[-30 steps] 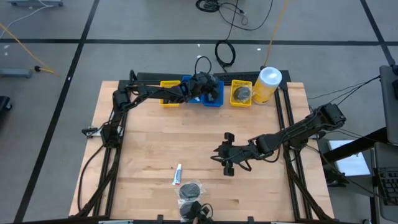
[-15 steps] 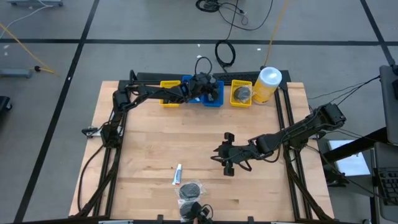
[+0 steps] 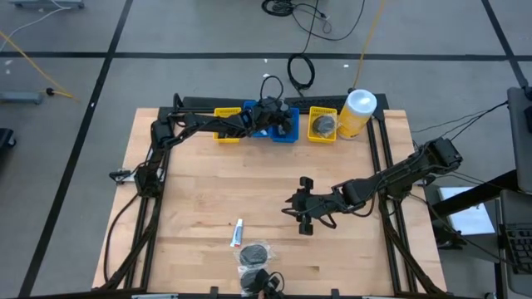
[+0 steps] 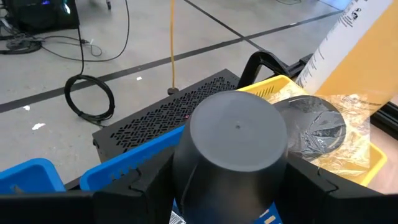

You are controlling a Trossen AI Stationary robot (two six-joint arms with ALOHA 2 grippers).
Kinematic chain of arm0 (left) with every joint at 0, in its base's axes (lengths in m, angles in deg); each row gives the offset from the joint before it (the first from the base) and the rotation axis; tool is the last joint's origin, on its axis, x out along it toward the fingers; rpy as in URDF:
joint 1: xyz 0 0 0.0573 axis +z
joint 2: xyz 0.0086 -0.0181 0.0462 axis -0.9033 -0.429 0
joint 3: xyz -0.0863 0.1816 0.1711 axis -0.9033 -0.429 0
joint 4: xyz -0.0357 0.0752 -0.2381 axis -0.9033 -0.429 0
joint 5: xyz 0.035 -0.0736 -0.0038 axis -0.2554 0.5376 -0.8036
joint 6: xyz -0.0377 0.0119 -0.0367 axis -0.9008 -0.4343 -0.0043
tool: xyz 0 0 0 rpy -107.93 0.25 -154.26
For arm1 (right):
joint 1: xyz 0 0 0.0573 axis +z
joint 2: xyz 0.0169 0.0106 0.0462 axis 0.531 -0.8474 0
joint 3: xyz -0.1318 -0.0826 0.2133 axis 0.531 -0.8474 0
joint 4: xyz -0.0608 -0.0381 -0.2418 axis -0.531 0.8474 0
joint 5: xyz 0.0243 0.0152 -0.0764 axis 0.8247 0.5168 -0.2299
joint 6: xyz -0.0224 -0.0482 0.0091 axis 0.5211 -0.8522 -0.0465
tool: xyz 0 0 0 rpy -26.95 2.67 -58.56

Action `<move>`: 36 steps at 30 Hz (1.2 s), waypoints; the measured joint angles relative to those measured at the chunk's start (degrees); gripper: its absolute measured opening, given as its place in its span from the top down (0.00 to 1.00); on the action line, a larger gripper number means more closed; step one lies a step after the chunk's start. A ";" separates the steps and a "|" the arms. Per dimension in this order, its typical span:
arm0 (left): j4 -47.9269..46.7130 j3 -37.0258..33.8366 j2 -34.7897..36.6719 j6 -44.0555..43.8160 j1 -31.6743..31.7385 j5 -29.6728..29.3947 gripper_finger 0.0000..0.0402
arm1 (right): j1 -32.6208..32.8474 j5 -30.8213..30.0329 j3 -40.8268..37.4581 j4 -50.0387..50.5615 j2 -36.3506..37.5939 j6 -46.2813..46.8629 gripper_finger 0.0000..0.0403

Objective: Pick & Place Travel size toiletries
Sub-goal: Put the black deodorant into the right blue bin, then put the white toothpaste into the left blue bin

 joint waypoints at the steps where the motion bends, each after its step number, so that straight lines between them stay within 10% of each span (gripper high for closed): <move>1: -0.01 0.00 0.00 0.11 -0.01 -0.03 0.44 | 0.00 0.00 -0.02 0.02 0.00 0.00 0.59; 24: -3.65 -0.02 1.41 1.93 -1.53 0.72 0.19 | 0.00 0.00 0.02 0.02 0.00 0.00 0.59; 36: -31.76 -0.02 8.76 6.30 -7.26 1.51 0.26 | -0.01 0.00 0.02 0.04 0.00 0.02 0.59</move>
